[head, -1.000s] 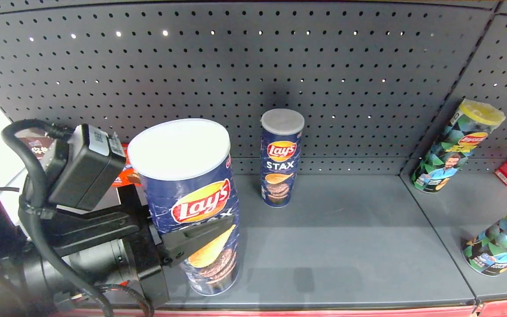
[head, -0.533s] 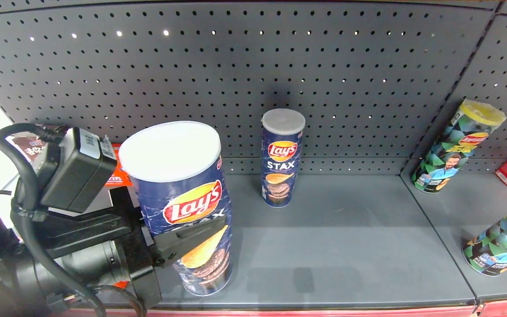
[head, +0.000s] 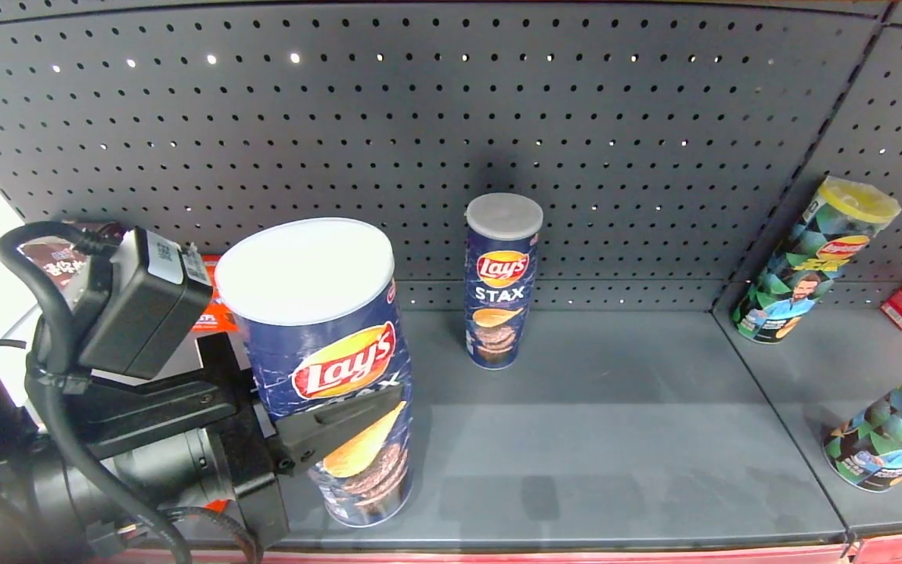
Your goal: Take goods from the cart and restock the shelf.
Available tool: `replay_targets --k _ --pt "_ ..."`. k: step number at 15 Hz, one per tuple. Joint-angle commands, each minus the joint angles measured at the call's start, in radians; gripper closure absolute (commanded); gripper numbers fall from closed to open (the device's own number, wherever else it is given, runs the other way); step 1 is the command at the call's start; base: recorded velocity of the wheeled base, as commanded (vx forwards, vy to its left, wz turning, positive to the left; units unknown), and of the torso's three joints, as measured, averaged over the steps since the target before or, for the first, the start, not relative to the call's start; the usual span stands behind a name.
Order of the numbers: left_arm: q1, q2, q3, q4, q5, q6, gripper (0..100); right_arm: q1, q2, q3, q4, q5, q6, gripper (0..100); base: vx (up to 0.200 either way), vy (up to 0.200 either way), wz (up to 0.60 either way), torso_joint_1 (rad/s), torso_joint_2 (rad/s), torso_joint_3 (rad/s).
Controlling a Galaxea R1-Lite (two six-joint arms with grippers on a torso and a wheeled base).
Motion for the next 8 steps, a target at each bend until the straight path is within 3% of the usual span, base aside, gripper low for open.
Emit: replay_targets --k 1,5,8 --pt "0.001 0.004 -0.004 0.0 0.0 0.0 100 0.038 0.226 -0.03 -0.063 0.001 -0.008 0 0.0 0.0 0.0 0.0 0.0 0.0" --pt "0.002 0.004 -0.003 0.0 0.003 -0.003 100 0.046 0.399 -0.059 -0.207 -0.002 -0.012 0 0.0 0.0 0.0 0.0 0.0 0.0" --pt "0.002 0.001 -0.001 0.001 0.003 -0.004 100 0.074 0.506 -0.141 -0.215 -0.017 -0.012 0 0.0 0.0 0.0 0.0 0.0 0.0"
